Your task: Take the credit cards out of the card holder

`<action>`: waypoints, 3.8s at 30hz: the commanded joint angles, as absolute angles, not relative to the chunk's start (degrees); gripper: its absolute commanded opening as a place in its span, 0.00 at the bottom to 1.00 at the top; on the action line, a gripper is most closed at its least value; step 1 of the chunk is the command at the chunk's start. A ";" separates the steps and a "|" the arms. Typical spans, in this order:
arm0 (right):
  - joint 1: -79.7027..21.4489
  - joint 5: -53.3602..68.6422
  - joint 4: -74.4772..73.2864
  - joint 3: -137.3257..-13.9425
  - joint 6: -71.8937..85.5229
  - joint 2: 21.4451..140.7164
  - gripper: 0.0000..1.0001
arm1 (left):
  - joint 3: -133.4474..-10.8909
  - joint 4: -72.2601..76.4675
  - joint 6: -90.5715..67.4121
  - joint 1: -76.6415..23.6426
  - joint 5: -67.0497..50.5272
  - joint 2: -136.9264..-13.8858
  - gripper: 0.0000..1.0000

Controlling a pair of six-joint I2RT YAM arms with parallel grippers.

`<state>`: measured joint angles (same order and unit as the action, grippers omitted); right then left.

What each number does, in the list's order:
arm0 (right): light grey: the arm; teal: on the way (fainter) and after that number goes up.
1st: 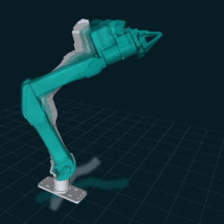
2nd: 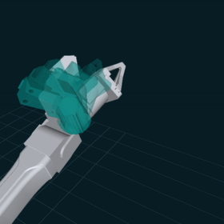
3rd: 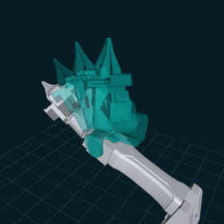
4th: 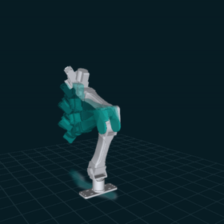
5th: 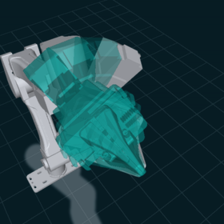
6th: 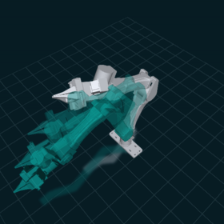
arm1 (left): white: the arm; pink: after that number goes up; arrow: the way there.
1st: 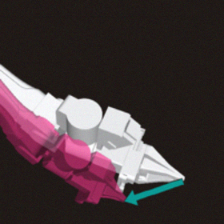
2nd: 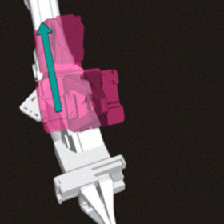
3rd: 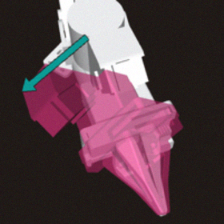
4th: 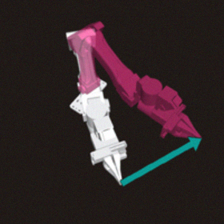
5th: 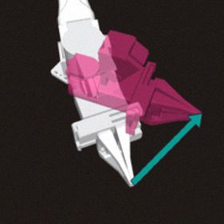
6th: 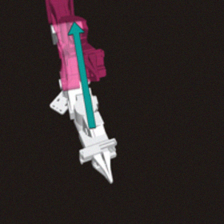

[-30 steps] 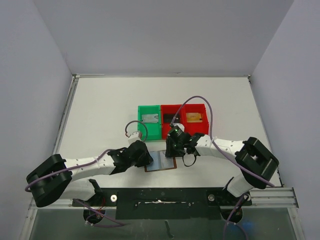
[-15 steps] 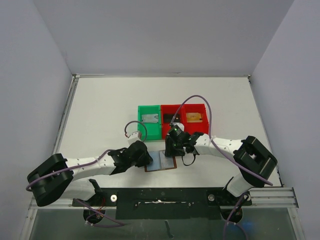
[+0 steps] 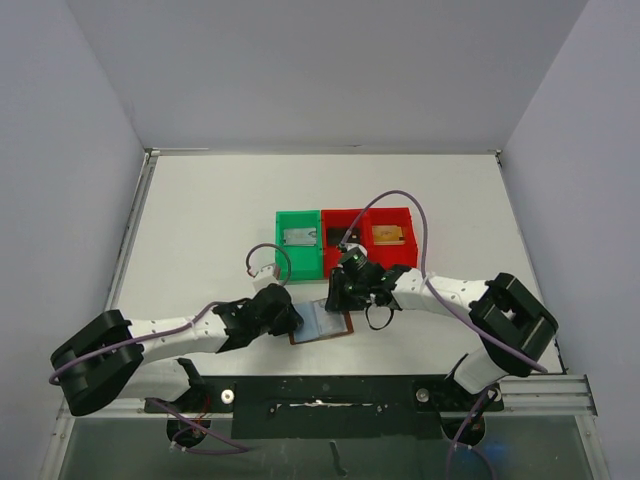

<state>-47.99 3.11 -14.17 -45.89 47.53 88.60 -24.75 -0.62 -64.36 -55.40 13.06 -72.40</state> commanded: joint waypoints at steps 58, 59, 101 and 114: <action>-40.69 11.15 -2.05 -33.78 52.35 82.90 0.19 | -24.42 17.19 -68.44 -56.34 5.12 -79.60 0.24; -40.74 11.42 -1.96 -33.90 52.18 83.18 0.16 | -24.24 17.67 -68.58 -56.34 5.12 -79.81 0.23; -41.54 12.63 -1.89 -34.10 51.94 85.39 0.11 | -15.77 19.80 -73.20 -56.16 7.55 -70.91 0.00; -41.65 13.27 -1.32 -34.10 52.29 85.38 0.11 | -19.84 26.74 -73.17 -56.32 6.07 -75.38 0.31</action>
<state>-40.97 13.52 -0.08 -33.17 52.88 84.77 -16.29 23.24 -73.32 -56.16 5.93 -73.78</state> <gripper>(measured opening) 0.108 0.301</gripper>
